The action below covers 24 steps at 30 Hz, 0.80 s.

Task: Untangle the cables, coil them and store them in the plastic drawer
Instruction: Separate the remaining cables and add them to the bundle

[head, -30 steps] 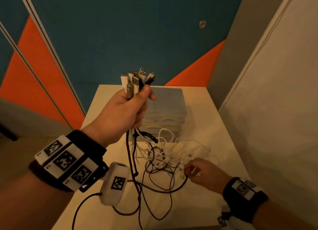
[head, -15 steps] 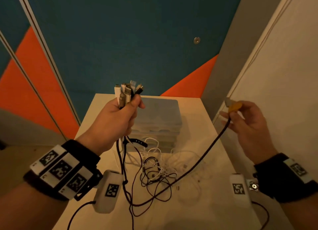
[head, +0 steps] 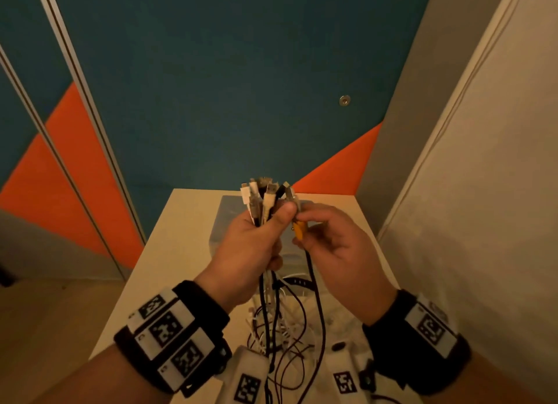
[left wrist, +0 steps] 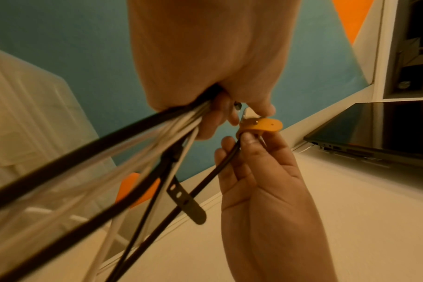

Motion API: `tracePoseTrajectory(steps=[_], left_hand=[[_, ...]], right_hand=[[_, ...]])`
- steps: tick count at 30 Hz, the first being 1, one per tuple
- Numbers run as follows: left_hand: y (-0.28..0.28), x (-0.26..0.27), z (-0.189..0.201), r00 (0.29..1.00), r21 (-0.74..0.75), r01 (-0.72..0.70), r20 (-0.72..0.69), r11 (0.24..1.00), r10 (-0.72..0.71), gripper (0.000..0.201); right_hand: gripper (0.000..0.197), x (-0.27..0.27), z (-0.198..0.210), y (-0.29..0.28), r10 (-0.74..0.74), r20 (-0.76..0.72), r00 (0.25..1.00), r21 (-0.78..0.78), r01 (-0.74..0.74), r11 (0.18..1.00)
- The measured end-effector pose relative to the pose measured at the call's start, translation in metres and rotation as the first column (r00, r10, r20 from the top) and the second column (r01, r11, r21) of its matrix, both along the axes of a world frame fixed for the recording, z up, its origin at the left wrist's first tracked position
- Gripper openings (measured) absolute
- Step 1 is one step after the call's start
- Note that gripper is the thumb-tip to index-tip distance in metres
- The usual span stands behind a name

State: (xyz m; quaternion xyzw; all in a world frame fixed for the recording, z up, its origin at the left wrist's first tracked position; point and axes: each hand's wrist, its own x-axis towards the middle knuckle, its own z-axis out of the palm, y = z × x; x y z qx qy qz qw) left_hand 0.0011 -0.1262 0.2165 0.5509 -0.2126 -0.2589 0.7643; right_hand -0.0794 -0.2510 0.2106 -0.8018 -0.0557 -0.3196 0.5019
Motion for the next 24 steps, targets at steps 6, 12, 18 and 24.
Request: tracePoseTrajectory(steps=[6,12,18,24], left_hand=[[-0.002,-0.003,0.002,0.998,0.023,-0.02,0.063,1.0,0.019,0.022],[0.005,0.016,0.024,0.97,0.052,-0.235,0.078,0.97,0.231,0.044],[0.028,0.044,0.062,0.966,-0.204,-0.204,-0.199,0.958,0.163,0.047],[0.041,0.046,0.091,0.995,-0.219,-0.062,-0.088,0.974,0.044,0.051]], right_hand=[[0.046,0.004,-0.003,0.011,0.025,-0.079,0.997,0.175,-0.011,0.984],[0.05,-0.004,-0.028,0.006,0.128,-0.285,0.95,0.121,-0.097,0.988],[0.017,-0.018,-0.079,-0.031,0.071,-0.59,0.804,-0.017,-0.101,0.995],[0.018,-0.023,-0.133,-0.07,-0.022,-0.726,0.687,-0.088,-0.061,0.994]])
